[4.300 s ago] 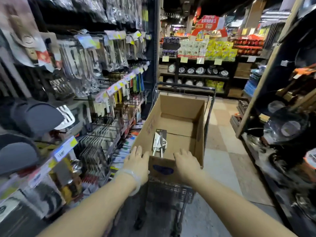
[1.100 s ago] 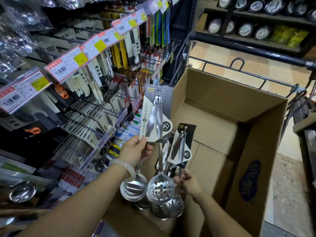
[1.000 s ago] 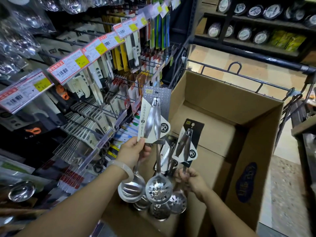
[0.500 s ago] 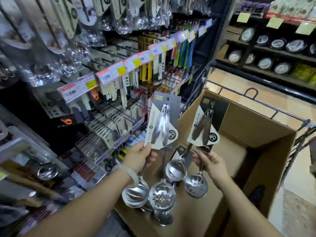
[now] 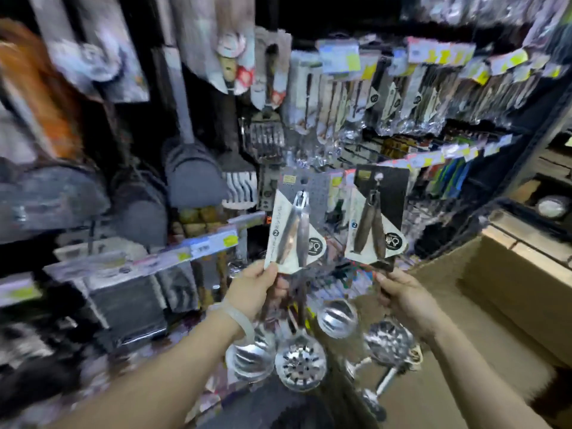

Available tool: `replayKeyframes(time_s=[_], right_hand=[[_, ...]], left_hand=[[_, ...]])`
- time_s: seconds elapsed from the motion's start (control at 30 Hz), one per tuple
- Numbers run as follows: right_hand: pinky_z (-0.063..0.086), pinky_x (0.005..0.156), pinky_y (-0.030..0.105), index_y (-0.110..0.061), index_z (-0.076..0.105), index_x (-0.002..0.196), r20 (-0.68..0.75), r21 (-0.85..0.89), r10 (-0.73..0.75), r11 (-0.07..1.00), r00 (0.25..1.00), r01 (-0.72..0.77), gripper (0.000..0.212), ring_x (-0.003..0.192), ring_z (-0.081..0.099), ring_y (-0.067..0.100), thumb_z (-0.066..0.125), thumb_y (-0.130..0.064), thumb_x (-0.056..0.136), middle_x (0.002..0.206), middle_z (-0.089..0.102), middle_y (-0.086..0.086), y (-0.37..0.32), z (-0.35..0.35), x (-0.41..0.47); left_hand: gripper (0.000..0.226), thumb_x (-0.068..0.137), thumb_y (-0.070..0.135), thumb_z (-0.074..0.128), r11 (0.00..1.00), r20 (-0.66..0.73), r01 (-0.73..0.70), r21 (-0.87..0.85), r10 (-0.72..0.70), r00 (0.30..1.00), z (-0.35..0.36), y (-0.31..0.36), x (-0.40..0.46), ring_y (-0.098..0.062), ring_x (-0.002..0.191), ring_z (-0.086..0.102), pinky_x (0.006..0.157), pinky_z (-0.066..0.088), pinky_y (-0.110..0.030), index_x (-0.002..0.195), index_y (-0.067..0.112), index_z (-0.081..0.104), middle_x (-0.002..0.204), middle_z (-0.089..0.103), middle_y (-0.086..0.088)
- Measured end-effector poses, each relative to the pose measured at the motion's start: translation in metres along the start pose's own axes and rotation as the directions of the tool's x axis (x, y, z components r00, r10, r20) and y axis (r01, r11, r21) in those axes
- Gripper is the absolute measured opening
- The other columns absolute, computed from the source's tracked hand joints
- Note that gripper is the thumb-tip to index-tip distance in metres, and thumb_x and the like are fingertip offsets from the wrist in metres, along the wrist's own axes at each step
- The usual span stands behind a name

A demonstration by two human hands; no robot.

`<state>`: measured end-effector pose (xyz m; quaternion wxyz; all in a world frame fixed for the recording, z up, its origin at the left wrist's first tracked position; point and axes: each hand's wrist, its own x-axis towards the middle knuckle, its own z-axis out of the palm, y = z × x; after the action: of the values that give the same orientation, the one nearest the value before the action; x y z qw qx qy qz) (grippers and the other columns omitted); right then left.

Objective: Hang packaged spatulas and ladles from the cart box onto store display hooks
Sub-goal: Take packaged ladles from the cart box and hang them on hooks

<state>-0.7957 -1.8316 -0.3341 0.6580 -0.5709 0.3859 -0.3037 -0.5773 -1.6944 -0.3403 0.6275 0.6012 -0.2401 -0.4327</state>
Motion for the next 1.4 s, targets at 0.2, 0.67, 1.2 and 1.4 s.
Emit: replayKeyframes(time_s=[0.2,0.67,1.2,1.4], right_hand=[[0.024,0.03,0.013,-0.008,0.042,0.072,0.292,0.113,0.056,0.989,0.955,-0.093,0.027,0.031,0.03,0.006,0.03,0.004,0.093,0.044,0.043,-0.003,-0.013,0.166,-0.054],[0.033,0.043,0.017,-0.016,0.049,0.083,0.799,0.018,-0.054,0.998,0.599,0.065,0.02,0.04,0.036,0.005,0.04,-0.023,0.099,0.057,0.045,-0.001,0.027,0.542,-0.22],[0.048,0.064,0.024,-0.011,0.063,0.079,0.981,-0.033,0.02,0.998,0.193,0.061,0.026,0.056,0.061,0.005,0.047,-0.018,0.097,0.064,0.068,-0.004,0.075,0.961,-0.42],[0.045,0.052,0.015,-0.014,0.059,0.071,0.994,-0.039,0.027,0.992,0.105,0.116,0.028,0.047,0.053,-0.001,0.048,-0.023,0.096,0.064,0.063,-0.005,0.082,1.083,-0.505]], left_hand=[[0.022,0.098,0.02,0.042,0.997,-0.284,-0.07,-0.021,0.061,0.957,-0.141,0.02,-0.12,-0.011,0.048,0.055,0.048,0.045,-0.024,0.09,0.009,0.058,0.056,0.062,0.0],[0.02,0.095,0.017,0.047,0.952,-0.847,-0.303,-0.049,0.121,0.518,-0.397,0.028,-0.412,-0.015,0.047,0.053,0.048,0.045,-0.027,0.084,0.007,0.059,0.055,0.061,-0.003],[0.024,0.095,0.014,0.048,0.874,-0.999,-0.486,0.012,0.026,0.022,-0.702,0.04,-0.635,-0.014,0.049,0.054,0.057,0.045,-0.03,0.073,0.009,0.058,0.051,0.06,-0.001],[0.018,0.095,0.014,0.047,0.852,-0.993,-0.515,0.094,0.044,-0.11,-0.796,0.067,-0.707,-0.012,0.047,0.05,0.052,0.046,-0.023,0.081,0.006,0.056,0.051,0.058,0.0]])
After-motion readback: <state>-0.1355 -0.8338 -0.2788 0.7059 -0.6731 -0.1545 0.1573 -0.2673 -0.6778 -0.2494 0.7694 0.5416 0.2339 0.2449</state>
